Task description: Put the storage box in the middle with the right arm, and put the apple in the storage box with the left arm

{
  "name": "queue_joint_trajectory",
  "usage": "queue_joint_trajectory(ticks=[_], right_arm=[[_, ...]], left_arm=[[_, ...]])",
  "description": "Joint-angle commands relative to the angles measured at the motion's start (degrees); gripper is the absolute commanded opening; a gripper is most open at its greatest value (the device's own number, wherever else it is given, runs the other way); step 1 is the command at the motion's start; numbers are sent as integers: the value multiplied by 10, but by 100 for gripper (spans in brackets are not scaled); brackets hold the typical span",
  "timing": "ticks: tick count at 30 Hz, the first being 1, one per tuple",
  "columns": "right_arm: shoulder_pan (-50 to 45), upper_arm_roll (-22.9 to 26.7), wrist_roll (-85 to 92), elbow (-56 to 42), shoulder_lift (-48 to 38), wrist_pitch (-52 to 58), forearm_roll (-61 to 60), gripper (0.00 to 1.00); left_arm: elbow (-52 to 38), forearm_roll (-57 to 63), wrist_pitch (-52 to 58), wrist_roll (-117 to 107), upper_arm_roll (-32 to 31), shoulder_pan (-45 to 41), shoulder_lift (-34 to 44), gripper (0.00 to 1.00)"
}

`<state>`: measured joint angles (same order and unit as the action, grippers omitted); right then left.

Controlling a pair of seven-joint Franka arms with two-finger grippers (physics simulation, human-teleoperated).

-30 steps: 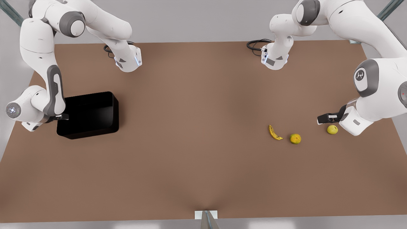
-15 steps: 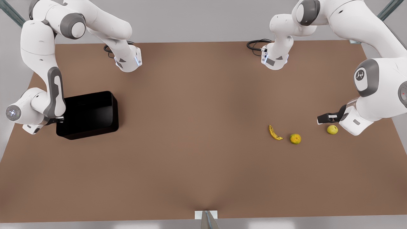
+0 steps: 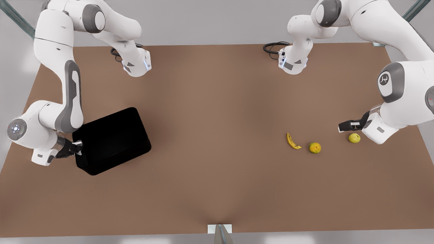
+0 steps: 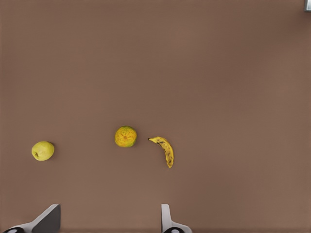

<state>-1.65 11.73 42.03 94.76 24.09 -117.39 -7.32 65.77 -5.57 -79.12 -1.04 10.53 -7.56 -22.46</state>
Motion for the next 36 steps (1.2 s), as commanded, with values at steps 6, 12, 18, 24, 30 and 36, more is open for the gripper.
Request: queue_joint_trajectory(ticks=[6, 12, 18, 24, 30, 36], right_arm=[[-136, -1, -293, -85, 75, 39, -157, 21], [-229, -2, -479, -210, 190, 37, -203, 21], [-243, -18, -500, -226, 228, 26, -210, 21], [-243, -20, -498, -226, 228, 23, -209, 100], [-169, -14, -495, -200, 98, 203, -168, 100], [9, -42, -382, -183, -148, 401, 97, 100]], left_arm=[[0, 0, -1, 0, 0, 0, 0, 100], [1, 1, 1, -1, 3, 1, -5, 100], [-1, 1, -2, 0, 75, 19, -4, 100], [154, -17, -226, 111, 79, 129, -28, 100], [274, -16, -349, 405, 79, 155, -57, 100], [341, -16, -452, 460, 79, 160, -73, 100]])
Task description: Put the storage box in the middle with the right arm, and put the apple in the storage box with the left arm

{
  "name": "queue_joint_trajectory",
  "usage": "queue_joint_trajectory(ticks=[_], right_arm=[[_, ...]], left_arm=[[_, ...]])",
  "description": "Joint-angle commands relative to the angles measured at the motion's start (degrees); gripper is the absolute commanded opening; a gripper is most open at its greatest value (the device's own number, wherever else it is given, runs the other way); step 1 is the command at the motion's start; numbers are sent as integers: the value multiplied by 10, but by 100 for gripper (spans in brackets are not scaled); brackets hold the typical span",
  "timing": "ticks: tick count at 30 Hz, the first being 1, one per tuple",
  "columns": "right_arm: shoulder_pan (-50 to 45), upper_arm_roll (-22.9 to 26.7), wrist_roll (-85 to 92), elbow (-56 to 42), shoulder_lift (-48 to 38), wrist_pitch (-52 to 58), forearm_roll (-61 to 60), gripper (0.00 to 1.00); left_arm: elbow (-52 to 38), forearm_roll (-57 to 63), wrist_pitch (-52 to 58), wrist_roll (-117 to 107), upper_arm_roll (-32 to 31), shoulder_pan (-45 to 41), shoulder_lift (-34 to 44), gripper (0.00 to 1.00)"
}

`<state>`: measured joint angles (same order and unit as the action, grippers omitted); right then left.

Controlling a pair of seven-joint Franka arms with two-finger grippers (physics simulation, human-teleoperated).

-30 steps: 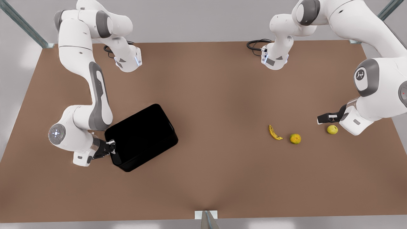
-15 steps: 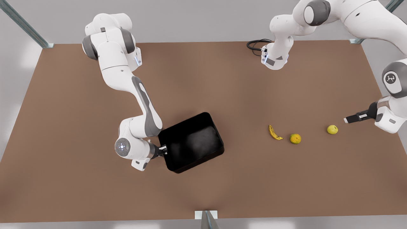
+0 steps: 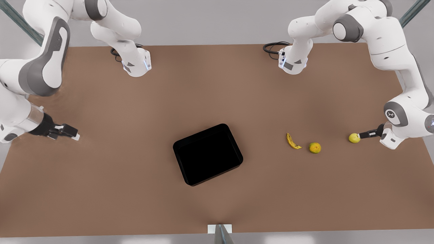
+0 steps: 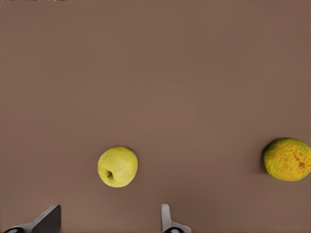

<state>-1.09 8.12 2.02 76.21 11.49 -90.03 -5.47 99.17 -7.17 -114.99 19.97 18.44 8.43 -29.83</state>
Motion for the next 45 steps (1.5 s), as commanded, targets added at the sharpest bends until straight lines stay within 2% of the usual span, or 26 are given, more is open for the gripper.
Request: queue_joint_trajectory(ticks=[1, 5, 12, 22, 23, 24, 28, 30, 36, 38, 40, 43, 45], right_arm=[[3, -19, 22, 10, -59, 130, 85, 100], [1, -42, 19, 35, -80, 137, 84, 100], [3, -42, 19, 36, -77, 137, 84, 100], [3, -42, 24, 38, -70, 139, 84, 100], [3, -42, 25, 40, -70, 139, 84, 100], [3, -42, 25, 40, -70, 139, 84, 100], [3, -41, 26, 45, -70, 139, 84, 100], [3, -41, 26, 47, -69, 139, 84, 100], [3, -41, 26, 48, -69, 138, 84, 100], [3, -41, 26, 48, -69, 138, 84, 100], [4, -41, 28, 52, -69, 138, 84, 100], [4, -40, 28, 52, -69, 136, 85, 100], [6, -39, 28, 51, -70, 134, 87, 100]], left_arm=[[8, 0, -96, 247, 0, 0, -7, 100], [40, -3, -109, 246, 0, -1, -18, 100], [55, -6, -167, 246, -1, 0, -55, 100], [56, -7, -167, 239, -1, 0, -88, 100], [56, -7, -166, 226, -1, 0, -88, 79], [56, -7, -164, 226, -1, 0, -88, 70], [56, -7, -158, 226, -1, 0, -88, 72], [56, -7, -157, 217, -1, -1, -85, 66], [54, -7, -131, 165, -5, -8, -61, 60], [47, 0, -40, -8, -6, -97, 9, 60], [25, 0, -6, -159, -61, -131, 27, 60], [-42, -1, 58, -306, -78, -219, 18, 60], [-147, -7, 123, -468, -81, -304, -26, 60]])
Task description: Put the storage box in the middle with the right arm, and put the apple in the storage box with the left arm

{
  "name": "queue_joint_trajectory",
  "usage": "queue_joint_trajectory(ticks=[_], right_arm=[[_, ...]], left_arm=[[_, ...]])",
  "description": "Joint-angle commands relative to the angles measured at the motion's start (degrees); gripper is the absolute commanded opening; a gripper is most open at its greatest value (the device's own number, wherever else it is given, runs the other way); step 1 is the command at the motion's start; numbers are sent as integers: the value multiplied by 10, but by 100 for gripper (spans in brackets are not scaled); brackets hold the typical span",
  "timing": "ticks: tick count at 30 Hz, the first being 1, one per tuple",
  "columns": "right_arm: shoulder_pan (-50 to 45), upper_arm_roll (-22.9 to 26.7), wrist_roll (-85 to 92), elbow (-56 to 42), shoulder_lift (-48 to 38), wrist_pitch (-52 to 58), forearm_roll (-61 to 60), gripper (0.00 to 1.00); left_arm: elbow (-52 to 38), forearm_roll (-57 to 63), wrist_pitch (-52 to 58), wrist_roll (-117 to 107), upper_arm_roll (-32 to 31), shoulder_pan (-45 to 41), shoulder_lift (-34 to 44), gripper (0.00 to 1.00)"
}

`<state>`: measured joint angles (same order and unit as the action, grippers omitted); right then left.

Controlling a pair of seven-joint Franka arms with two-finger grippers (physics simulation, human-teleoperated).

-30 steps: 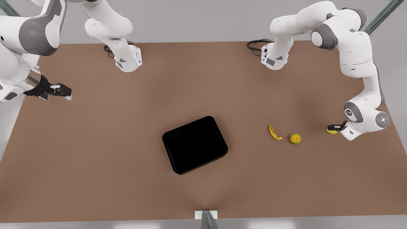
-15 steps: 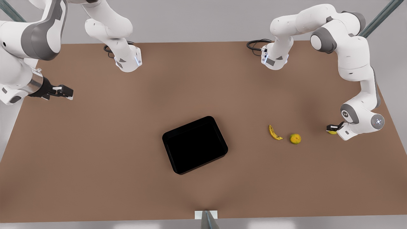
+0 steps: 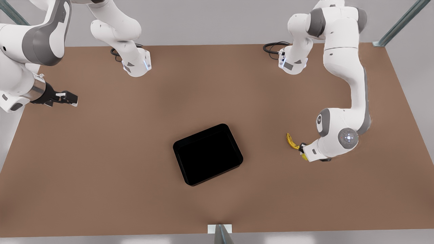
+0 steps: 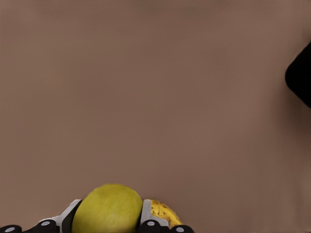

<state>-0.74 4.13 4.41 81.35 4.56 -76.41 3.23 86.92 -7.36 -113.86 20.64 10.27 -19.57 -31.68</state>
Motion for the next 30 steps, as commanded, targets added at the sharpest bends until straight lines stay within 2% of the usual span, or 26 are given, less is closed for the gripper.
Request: queue_joint_trajectory(ticks=[1, 3, 6, 9, 13, 14, 15, 16, 18, 19, 20, 22, 23, 25, 26, 27, 28, 30], right_arm=[[2, 1, 10, -1, -1, -4, 14, 100], [2, 1, 12, -1, 0, -4, 19, 100], [8, 3, 25, -1, 0, -5, 19, 100], [8, 4, 30, 0, 5, -3, 19, 100], [6, 4, 30, 0, 7, -3, 18, 100], [6, 4, 30, 0, 7, -3, 18, 100], [6, 4, 30, 0, 8, -3, 18, 100], [6, 4, 30, 0, 8, -3, 18, 100], [6, 4, 30, 0, 9, -3, 18, 100], [6, 4, 30, 0, 9, -3, 18, 100], [6, 4, 30, 0, 9, -3, 18, 100], [6, 4, 30, 0, 10, -3, 18, 100], [6, 4, 30, -1, 10, -3, 18, 100], [6, 4, 30, -1, 10, -4, 18, 100], [6, 4, 30, -1, 10, -4, 18, 100], [6, 4, 30, -1, 10, -4, 18, 100], [6, 4, 30, -1, 10, -3, 18, 100], [6, 4, 31, -1, 10, -3, 18, 100]], left_arm=[[-61, -19, 114, -530, -17, -46, -29, 60], [-159, -29, 131, -638, -74, -64, -95, 60], [-242, -31, 119, -672, -75, -103, -154, 60], [-243, -34, 44, -747, -78, -146, -167, 60], [-264, -34, -42, -803, -125, -152, -193, 60], [-264, -34, -73, -811, -125, -152, -199, 65], [-264, -34, -74, -808, -125, -151, -199, 90], [-264, -34, -74, -802, -124, -150, -199, 100], [-263, -32, -73, -801, -123, -147, -196, 100], [-260, -30, -57, -801, -118, -145, -186, 100], [-263, -27, 49, -760, -90, -137, -148, 100], [-263, -27, 298, -454, 38, -83, -33, 100], [-264, -27, 343, -329, 117, -81, 2, 100], [-284, -27, 433, -242, 186, -80, 32, 100], [-295, 4, 474, -204, 176, -79, 64, 100], [-243, 57, 478, -133, 69, -17, 129, 100], [-228, 68, 477, -133, 10, 22, 152, 100], [-234, 66, 507, -136, -1, 24, 161, 100]])
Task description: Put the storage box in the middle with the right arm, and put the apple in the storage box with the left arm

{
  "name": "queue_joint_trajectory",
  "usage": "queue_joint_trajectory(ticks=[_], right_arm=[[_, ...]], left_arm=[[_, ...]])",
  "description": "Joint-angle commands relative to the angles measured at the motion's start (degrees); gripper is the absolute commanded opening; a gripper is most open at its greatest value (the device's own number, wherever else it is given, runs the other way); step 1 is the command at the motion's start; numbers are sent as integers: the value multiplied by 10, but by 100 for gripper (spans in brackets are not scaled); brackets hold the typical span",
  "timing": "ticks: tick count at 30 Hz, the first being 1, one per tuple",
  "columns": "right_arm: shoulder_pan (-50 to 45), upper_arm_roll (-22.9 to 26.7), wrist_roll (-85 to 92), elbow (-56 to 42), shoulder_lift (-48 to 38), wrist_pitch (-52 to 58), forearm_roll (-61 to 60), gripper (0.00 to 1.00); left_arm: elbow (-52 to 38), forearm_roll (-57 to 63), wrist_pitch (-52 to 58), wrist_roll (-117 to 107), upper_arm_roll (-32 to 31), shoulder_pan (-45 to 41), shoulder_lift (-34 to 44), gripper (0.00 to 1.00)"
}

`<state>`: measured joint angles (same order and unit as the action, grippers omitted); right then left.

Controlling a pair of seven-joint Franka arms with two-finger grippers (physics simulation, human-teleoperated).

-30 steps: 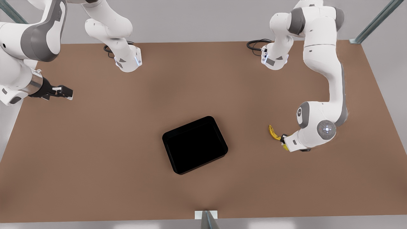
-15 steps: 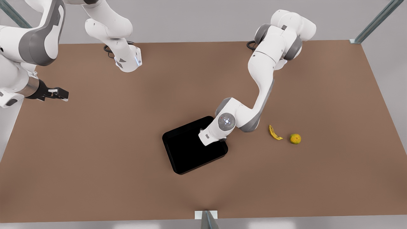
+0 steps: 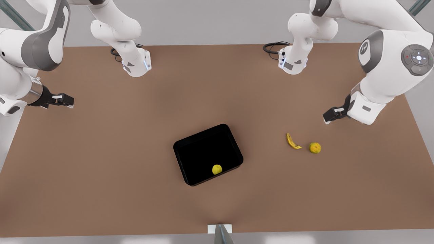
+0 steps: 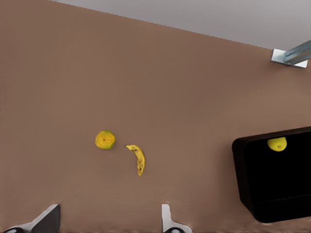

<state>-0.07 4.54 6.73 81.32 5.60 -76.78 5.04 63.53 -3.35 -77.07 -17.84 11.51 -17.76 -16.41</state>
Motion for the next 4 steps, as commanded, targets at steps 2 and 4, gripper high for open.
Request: queue_joint_trajectory(ticks=[2, 4], right_arm=[[0, 0, 6, 0, -1, 1, 0, 100], [0, 0, 6, 0, -1, 1, 0, 100]], left_arm=[[3, 20, 143, 248, -14, 7, 10, 100], [7, 8, 133, 222, -14, 7, 10, 100]])
